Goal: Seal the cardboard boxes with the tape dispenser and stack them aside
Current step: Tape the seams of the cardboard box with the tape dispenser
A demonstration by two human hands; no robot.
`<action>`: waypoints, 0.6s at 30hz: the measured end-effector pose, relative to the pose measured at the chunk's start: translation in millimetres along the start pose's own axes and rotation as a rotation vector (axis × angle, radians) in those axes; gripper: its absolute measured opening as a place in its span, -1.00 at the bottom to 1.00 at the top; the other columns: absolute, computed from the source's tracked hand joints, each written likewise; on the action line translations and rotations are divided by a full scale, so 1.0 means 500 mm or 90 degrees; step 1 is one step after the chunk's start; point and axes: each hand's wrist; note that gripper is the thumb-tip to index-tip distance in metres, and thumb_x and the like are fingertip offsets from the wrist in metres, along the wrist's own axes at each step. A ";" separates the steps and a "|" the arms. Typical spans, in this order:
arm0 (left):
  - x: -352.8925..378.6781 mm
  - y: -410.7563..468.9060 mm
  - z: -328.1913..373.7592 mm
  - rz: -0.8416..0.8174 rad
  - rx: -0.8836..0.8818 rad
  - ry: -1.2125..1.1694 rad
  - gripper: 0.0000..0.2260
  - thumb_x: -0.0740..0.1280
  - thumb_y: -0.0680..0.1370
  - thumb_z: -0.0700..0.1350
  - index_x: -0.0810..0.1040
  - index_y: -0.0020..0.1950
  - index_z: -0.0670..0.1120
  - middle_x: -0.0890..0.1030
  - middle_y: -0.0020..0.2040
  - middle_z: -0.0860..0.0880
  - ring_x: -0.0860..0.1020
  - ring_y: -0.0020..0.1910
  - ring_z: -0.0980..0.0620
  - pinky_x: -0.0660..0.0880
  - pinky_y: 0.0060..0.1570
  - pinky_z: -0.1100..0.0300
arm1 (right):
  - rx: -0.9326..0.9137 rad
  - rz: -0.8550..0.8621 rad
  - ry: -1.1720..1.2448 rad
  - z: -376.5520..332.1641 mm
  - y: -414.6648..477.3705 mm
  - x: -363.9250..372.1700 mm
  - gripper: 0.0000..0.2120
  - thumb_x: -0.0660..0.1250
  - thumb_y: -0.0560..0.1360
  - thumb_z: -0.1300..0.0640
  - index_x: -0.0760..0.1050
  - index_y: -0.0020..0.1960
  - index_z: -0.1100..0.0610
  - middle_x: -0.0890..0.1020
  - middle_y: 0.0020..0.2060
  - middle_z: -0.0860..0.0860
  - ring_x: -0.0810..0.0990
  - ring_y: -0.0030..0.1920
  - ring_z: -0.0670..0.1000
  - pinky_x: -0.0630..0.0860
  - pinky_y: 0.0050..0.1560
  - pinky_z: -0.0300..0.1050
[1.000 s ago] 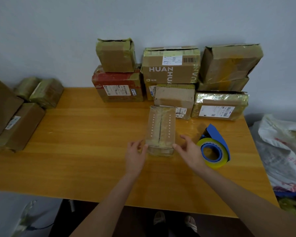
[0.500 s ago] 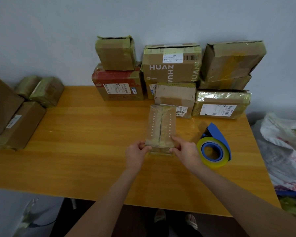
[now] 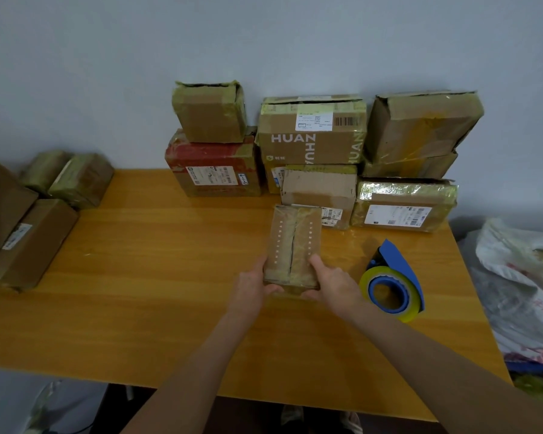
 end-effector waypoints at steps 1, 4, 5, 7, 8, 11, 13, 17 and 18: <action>-0.001 0.000 -0.004 -0.003 0.005 0.002 -0.26 0.54 0.37 -0.13 0.29 0.49 -0.09 0.61 0.21 -0.07 0.60 0.12 0.00 0.44 0.10 0.28 | -0.005 -0.007 0.026 0.002 0.001 -0.003 -0.43 0.45 0.47 0.00 0.17 0.31 0.00 0.60 0.15 0.09 0.62 0.06 0.10 0.61 0.02 0.03; -0.007 0.003 -0.009 -0.035 0.011 -0.012 -0.28 0.52 0.40 -0.18 0.28 0.49 -0.03 0.60 0.23 -0.05 0.58 0.15 0.05 0.39 0.09 0.36 | -0.006 -0.008 0.082 0.006 -0.003 -0.008 -0.39 0.48 0.45 0.08 0.19 0.33 -0.01 0.59 0.18 0.09 0.61 0.09 0.08 0.61 0.04 -0.01; -0.013 0.006 -0.010 -0.055 0.015 -0.014 -0.29 0.51 0.41 -0.16 0.28 0.49 -0.02 0.59 0.24 -0.04 0.57 0.16 0.05 0.41 0.10 0.33 | -0.006 0.000 0.081 0.006 -0.004 -0.008 -0.39 0.48 0.45 0.09 0.18 0.33 -0.01 0.59 0.18 0.09 0.61 0.08 0.08 0.61 0.04 -0.01; -0.025 0.014 -0.005 -0.088 0.008 -0.004 -0.34 0.48 0.44 -0.02 0.30 0.48 0.00 0.54 0.27 -0.03 0.54 0.15 0.05 0.45 0.08 0.27 | -0.014 0.005 0.085 0.006 -0.010 -0.004 -0.39 0.48 0.45 0.11 0.18 0.35 -0.01 0.59 0.18 0.09 0.62 0.07 0.07 0.62 -0.01 -0.09; -0.030 0.014 0.001 -0.090 -0.006 0.003 -0.36 0.44 0.45 0.08 0.30 0.47 0.00 0.49 0.29 -0.03 0.50 0.15 0.04 0.45 0.07 0.23 | -0.024 -0.005 0.098 0.004 -0.015 0.000 -0.39 0.47 0.46 0.12 0.19 0.36 -0.01 0.59 0.17 0.08 0.63 0.05 0.05 0.60 -0.08 -0.16; -0.029 0.017 0.033 -0.031 -0.037 0.082 -0.24 0.28 0.47 0.28 0.15 0.54 -0.06 0.30 0.40 -0.12 0.38 0.30 -0.09 0.40 0.26 0.04 | -0.078 -0.036 0.121 0.001 -0.042 0.016 -0.53 0.39 0.51 0.17 0.31 0.36 -0.01 0.63 0.00 -0.01 0.62 -0.06 -0.05 0.57 -0.16 -0.25; -0.015 0.020 0.066 -0.022 -0.038 0.179 -0.09 0.22 0.42 0.42 0.03 0.56 -0.09 0.18 0.51 -0.16 0.25 0.44 -0.18 0.26 0.40 -0.12 | -0.092 0.009 0.115 0.009 -0.059 0.011 -0.70 0.31 0.54 0.22 0.45 0.25 0.00 0.61 -0.19 -0.11 0.59 -0.22 -0.11 0.58 -0.22 -0.20; 0.024 0.029 0.116 -0.122 -0.037 0.360 0.08 0.28 0.33 0.47 -0.18 0.57 -0.08 -0.14 0.57 -0.23 -0.04 0.54 -0.22 -0.01 0.46 -0.23 | -0.011 0.177 0.069 0.055 -0.081 -0.034 -0.87 0.28 0.56 0.12 0.53 0.10 0.04 0.54 -0.29 -0.15 0.54 -0.30 -0.10 0.53 -0.31 -0.12; 0.027 0.031 0.118 -0.143 -0.025 0.382 0.08 0.33 0.34 0.41 -0.19 0.57 -0.08 -0.16 0.56 -0.23 -0.07 0.54 -0.22 -0.03 0.46 -0.24 | 0.010 0.206 0.067 0.070 -0.086 -0.045 -0.86 0.29 0.56 0.10 0.52 0.11 0.05 0.50 -0.29 -0.16 0.52 -0.29 -0.09 0.51 -0.31 -0.13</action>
Point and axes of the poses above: each hand's wrist, its own y-axis towards the middle knuckle, its own x-axis out of the palm, z = x × y
